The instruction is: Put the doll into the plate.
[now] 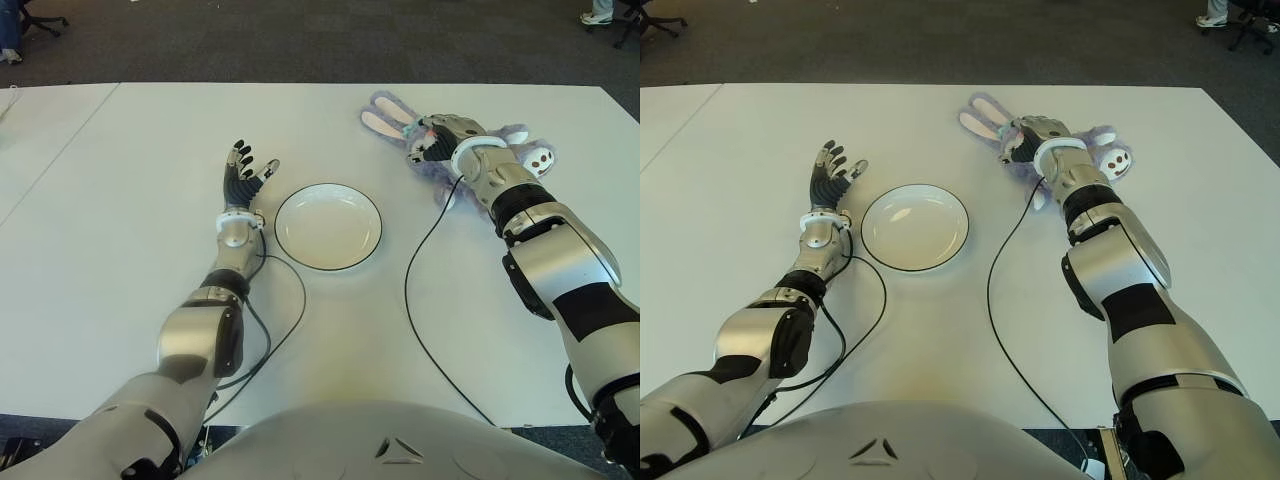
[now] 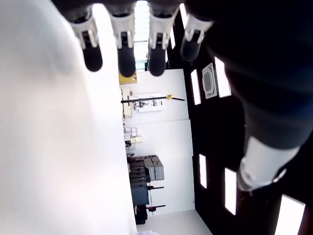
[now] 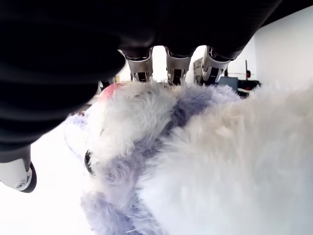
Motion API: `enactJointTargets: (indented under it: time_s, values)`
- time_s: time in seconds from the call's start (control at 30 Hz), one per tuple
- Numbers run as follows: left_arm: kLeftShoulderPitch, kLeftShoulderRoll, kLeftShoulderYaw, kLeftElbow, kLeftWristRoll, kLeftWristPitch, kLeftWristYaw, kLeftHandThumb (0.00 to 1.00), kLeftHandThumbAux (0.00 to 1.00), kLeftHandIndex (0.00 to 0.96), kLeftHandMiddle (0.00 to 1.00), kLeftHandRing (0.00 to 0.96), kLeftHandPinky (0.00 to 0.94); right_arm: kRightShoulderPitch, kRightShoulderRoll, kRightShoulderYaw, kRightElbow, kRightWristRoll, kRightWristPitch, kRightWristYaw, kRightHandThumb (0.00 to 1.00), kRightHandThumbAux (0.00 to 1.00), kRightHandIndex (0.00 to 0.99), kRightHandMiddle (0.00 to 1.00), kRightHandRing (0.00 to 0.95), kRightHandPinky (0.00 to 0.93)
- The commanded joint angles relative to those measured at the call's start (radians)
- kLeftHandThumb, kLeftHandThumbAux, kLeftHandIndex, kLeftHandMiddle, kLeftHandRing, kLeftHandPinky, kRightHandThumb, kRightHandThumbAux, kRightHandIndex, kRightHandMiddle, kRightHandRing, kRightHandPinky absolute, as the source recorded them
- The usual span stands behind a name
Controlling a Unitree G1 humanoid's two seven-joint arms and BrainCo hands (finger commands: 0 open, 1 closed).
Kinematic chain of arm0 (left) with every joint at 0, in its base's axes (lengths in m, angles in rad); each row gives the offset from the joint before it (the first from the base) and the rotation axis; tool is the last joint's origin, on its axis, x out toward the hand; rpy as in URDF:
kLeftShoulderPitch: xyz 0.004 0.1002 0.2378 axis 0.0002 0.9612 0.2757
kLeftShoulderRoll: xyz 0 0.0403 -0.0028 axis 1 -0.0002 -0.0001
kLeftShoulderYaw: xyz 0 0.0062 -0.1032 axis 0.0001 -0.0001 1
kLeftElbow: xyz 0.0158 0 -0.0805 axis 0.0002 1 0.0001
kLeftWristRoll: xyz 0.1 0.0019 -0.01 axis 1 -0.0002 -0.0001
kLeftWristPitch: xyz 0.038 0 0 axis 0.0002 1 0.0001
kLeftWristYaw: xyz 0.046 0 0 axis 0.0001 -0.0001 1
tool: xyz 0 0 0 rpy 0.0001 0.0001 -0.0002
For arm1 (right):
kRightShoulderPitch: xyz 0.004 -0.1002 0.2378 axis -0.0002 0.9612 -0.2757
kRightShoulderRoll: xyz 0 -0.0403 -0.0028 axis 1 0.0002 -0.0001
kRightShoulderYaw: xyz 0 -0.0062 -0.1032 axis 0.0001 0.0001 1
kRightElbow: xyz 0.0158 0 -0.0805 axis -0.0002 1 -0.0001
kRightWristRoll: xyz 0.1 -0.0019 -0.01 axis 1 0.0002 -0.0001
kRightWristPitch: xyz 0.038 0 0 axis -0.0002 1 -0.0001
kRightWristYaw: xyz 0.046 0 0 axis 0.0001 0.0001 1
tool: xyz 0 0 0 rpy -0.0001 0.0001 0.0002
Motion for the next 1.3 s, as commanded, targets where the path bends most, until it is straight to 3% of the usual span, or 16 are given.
enactJointTargets:
  time_s: [0.03, 0.3, 1.3]
  values:
    - [0.224, -0.075, 0.016, 0.139, -0.014, 0.112, -0.039, 0.024, 0.663, 0.089, 0.132, 0.128, 0.136, 0.086, -0.001, -0.015, 0.044, 0.024, 0.03, 0.003, 0.274, 0.453, 0.0, 0.0, 0.0, 0.005]
    - [0.22, -0.069, 0.029, 0.142, -0.03, 0.146, -0.052, 0.026, 0.633, 0.091, 0.148, 0.136, 0.138, 0.069, -0.048, -0.021, 0.046, 0.024, 0.024, 0.007, 0.285, 0.465, 0.0, 0.0, 0.0, 0.0]
    - [0.223, -0.059, 0.033, 0.142, -0.013, 0.129, -0.065, 0.0, 0.64, 0.1, 0.162, 0.14, 0.137, 0.018, -0.111, 0.016, 0.051, -0.023, 0.033, -0.062, 0.294, 0.442, 0.0, 0.0, 0.0, 0.0]
